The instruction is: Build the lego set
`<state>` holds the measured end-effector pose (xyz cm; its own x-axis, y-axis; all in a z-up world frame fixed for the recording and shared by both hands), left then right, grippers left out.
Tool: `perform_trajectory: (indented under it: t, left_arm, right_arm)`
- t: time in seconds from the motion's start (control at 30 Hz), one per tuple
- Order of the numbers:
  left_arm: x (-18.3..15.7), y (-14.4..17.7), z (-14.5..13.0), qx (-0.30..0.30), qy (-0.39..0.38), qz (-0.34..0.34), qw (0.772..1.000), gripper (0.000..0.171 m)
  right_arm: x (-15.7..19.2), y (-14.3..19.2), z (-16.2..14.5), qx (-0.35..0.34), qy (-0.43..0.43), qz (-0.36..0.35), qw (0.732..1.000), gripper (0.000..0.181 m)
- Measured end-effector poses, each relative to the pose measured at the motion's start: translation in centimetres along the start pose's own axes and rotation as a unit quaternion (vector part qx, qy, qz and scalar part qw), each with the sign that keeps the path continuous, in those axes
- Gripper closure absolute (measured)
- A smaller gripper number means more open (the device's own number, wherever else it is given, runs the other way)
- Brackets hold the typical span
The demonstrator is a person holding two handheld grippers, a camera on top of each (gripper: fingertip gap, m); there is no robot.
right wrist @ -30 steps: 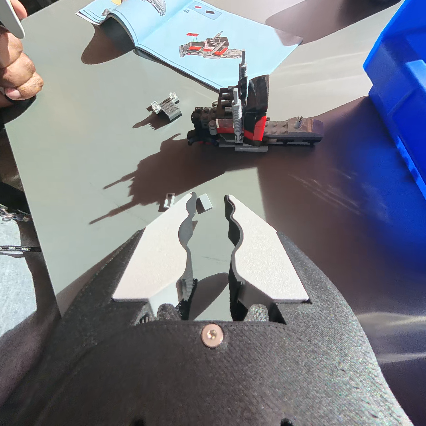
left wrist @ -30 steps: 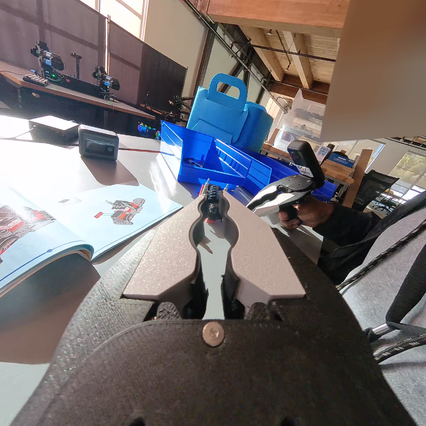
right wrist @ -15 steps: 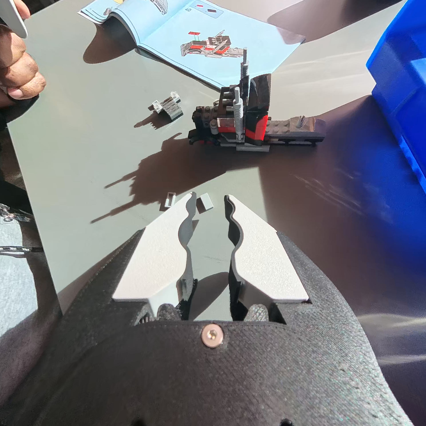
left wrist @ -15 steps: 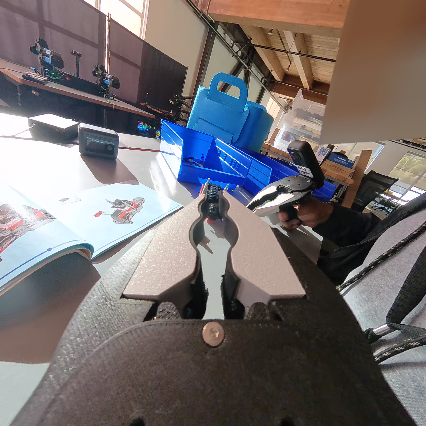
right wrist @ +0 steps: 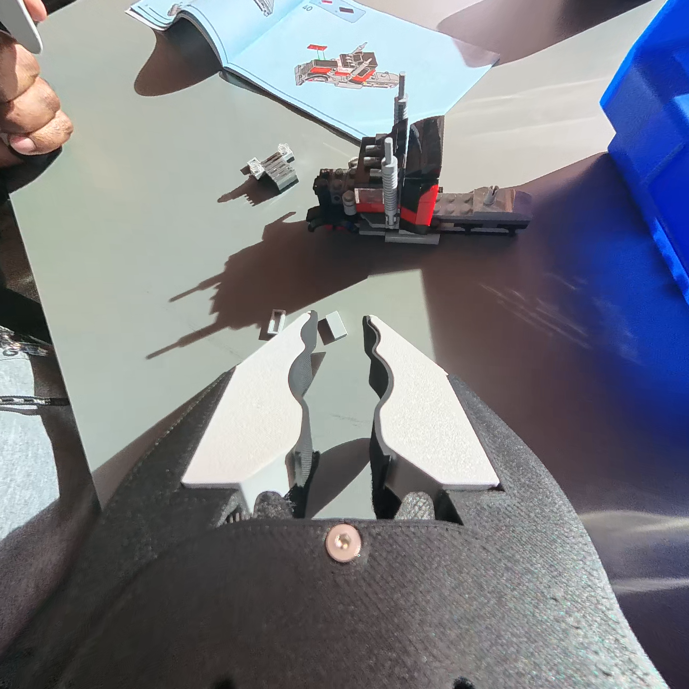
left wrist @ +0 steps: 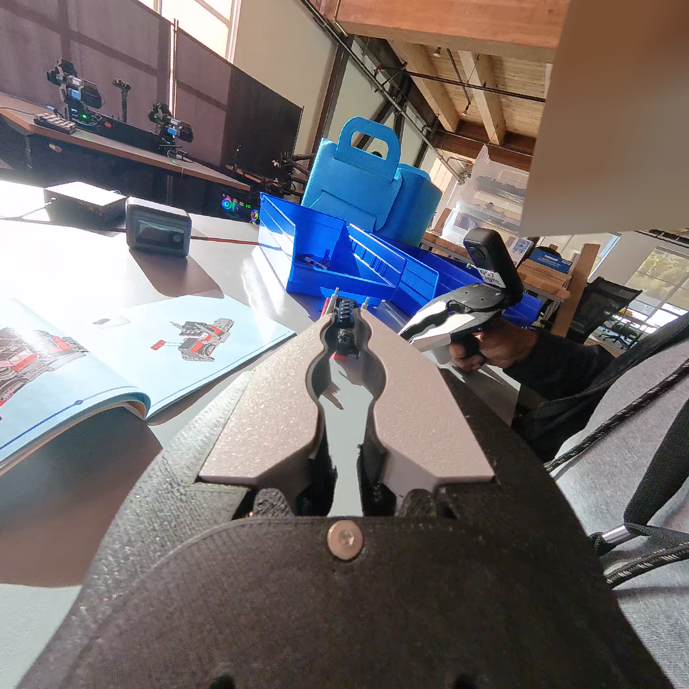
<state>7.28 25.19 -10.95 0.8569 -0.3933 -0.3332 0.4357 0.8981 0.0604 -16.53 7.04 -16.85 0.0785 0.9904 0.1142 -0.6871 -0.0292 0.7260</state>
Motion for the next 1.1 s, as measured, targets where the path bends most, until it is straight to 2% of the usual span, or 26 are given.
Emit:
perform_trajectory:
  t: [0.5, 0.77, 1.1]
  left_arm:
    - [0.0, 0.0, 0.0, 0.001, 0.0, -0.002, 1.0, 0.163]
    - [-0.2, -0.2, -0.2, 0.01, 0.0, -0.007, 1.0, 0.163]
    - [-0.7, -0.8, -0.6, 0.036, 0.0, -0.03, 0.999, 0.163]
  right_arm:
    - [0.1, 0.0, 0.0, -0.001, 0.001, 0.006, 1.0, 0.155]
    - [0.3, 0.2, -0.1, -0.004, 0.003, 0.033, 0.999, 0.155]
    - [0.4, -1.0, -0.3, 0.048, 0.035, 0.018, 0.998, 0.157]
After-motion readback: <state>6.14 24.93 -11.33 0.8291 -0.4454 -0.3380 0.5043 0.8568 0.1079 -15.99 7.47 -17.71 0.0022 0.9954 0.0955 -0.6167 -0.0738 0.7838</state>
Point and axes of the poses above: each gripper's, where its closed fingertips meet, y back along the fingers, z out of its top, x = y × z across the jaws, the point moved 6 cm from there along y, back along the fingers, and after that the axes turned 9 degrees about x, right-handed, at the moved point
